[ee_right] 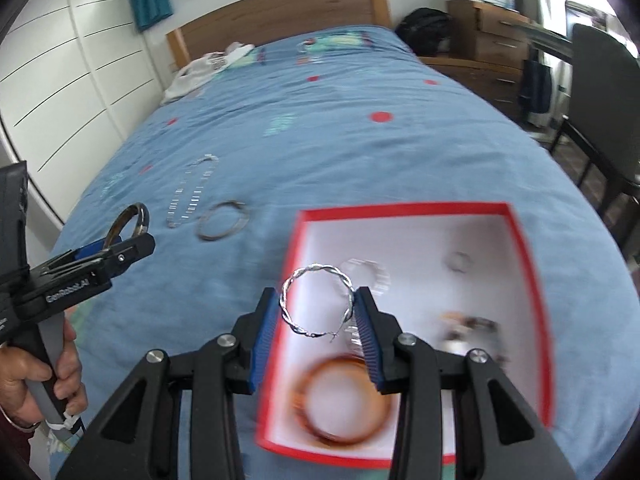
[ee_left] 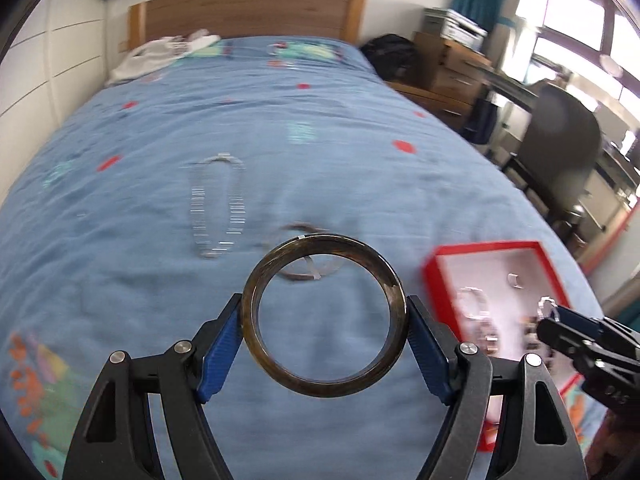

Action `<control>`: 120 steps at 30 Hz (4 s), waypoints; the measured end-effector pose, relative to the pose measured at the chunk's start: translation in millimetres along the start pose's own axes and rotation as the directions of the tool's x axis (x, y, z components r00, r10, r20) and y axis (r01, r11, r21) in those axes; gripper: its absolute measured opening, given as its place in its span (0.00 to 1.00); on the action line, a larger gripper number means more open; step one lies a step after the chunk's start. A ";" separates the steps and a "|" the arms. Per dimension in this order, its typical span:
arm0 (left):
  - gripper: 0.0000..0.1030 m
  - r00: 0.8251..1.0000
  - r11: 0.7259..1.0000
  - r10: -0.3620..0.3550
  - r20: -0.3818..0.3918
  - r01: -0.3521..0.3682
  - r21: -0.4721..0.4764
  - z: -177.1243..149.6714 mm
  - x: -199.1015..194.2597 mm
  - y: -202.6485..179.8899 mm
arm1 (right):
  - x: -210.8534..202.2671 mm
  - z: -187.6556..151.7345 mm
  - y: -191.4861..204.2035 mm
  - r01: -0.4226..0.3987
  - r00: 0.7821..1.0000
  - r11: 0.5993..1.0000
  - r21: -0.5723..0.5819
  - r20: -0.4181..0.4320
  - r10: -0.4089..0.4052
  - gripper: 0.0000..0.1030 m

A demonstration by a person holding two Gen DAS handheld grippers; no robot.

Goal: Organize jewelry
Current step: 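Carry the dark bangle and twisted hoop over the box with both grippers, then open the left gripper dropping the dark bangle while the right gripper releases the hoop, then move both tools back over the silver chain necklace and silver bangle, then grasp the silver chain necklace with the left gripper while the right gripper grasps the silver bangle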

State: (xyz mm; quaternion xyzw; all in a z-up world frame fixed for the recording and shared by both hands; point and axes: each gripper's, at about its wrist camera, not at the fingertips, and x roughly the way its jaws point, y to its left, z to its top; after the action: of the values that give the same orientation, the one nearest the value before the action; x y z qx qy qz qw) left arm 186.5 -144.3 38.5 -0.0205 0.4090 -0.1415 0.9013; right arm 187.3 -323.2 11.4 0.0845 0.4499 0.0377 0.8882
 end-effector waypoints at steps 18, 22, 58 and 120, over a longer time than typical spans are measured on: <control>0.74 0.984 0.980 -0.123 -0.131 0.142 0.143 -3.0 74.6 -138.7 | 3.6 -42.8 -98.5 0.008 0.993 0.999 0.053 -0.115 -0.002 0.36; 0.74 0.979 0.978 -0.111 -0.169 0.139 0.158 -7.1 92.1 -145.5 | 11.0 -45.4 -103.0 -0.003 0.991 0.999 0.033 -0.135 0.008 0.36; 0.77 0.976 0.957 -0.096 -0.197 0.145 0.250 -1.1 56.2 -146.0 | -2.3 -49.4 -86.2 0.062 0.973 0.995 -0.083 -0.217 -0.079 0.42; 0.97 0.979 0.986 0.145 -0.143 -0.155 -0.064 78.9 158.7 148.3 | 205.8 75.1 156.7 -0.163 0.965 0.979 -0.126 -0.229 0.131 0.74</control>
State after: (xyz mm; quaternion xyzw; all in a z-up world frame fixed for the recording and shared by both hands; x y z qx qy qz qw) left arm 379.8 -51.4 -47.8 -0.0138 0.4758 -0.0588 0.8775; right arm 371.1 -148.4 -79.3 0.0488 0.5336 0.1451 0.8317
